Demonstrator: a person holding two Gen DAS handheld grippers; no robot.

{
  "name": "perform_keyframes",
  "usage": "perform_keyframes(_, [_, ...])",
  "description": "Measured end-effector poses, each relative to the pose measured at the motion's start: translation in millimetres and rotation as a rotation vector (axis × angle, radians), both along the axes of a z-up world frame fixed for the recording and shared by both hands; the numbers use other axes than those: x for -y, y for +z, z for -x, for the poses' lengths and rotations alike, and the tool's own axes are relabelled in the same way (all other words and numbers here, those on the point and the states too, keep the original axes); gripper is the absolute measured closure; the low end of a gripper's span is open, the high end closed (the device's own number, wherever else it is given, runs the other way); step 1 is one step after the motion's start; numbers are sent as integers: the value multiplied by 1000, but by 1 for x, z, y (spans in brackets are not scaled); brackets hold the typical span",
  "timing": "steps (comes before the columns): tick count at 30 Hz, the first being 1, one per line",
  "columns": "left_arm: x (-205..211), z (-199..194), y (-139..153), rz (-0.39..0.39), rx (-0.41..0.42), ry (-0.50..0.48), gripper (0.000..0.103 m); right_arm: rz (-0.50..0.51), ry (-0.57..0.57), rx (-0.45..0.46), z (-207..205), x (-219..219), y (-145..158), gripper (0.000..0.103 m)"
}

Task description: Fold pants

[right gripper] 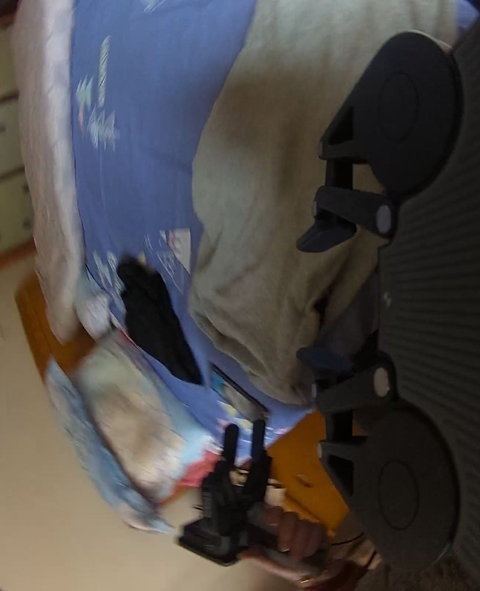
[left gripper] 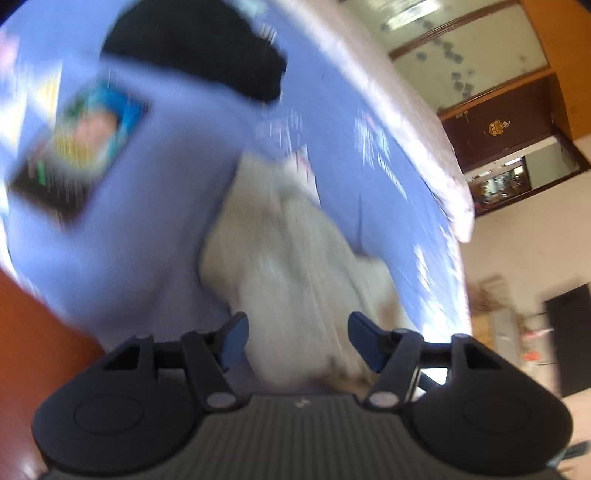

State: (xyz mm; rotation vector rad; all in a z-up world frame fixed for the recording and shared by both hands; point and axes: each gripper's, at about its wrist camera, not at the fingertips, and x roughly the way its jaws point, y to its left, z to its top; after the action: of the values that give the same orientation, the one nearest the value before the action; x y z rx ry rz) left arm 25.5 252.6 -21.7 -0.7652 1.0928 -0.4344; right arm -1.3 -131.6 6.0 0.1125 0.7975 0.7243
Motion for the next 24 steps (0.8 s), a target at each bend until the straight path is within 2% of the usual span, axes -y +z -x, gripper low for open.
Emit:
perform_keyframes(2, [4,-8,-14,24,-50,-8,34,80,128,63,-7,-36,-2,34])
perform_keyframes(3, [9,-17,-24,11,-70,-21,25,118,184,90,-12,-54,-5,32])
perform_keyframes(5, [22,-34,-40,3,-115,-48,24,172,230,101,-23,-77,-13,31])
perform_keyframes(7, [35,-44,-54,35,-164,-81,31,210,223,96,-38,-88,-21,34])
perform_keyframes(8, [41,-49,-58,37,-180,-90,38,208,224,92,-44,-89,-24,51])
perform_keyframes(9, [46,-57,-59,22,-194,-91,58,212,216,97,-47,-89,-24,79])
perform_keyframes(10, [51,-64,-57,9,-188,-100,75,229,189,117,-48,-89,-22,83])
perform_keyframes(13, [56,-75,-27,59,-78,-115,85,237,81,258,-45,-80,1,84])
perform_keyframes(15, [58,-79,-2,96,26,-115,85,271,5,384,-41,-77,20,85])
perform_keyframes(17, [58,-76,21,146,149,-100,85,346,-44,531,-30,-85,29,85])
perform_keyframes(18, [57,-74,25,176,202,-86,84,391,-56,611,-22,-92,29,85])
perform_keyframes(19, [56,-71,26,191,234,-74,82,422,-56,652,-17,-98,26,85])
perform_keyframes(21, [54,-66,14,153,253,-53,80,530,-19,735,-6,-115,3,85])
perform_keyframes(22, [51,-63,1,113,239,-35,76,618,34,775,0,-126,-20,85])
perform_keyframes(24, [48,-61,-39,12,148,-10,75,776,171,796,9,-145,-69,85])
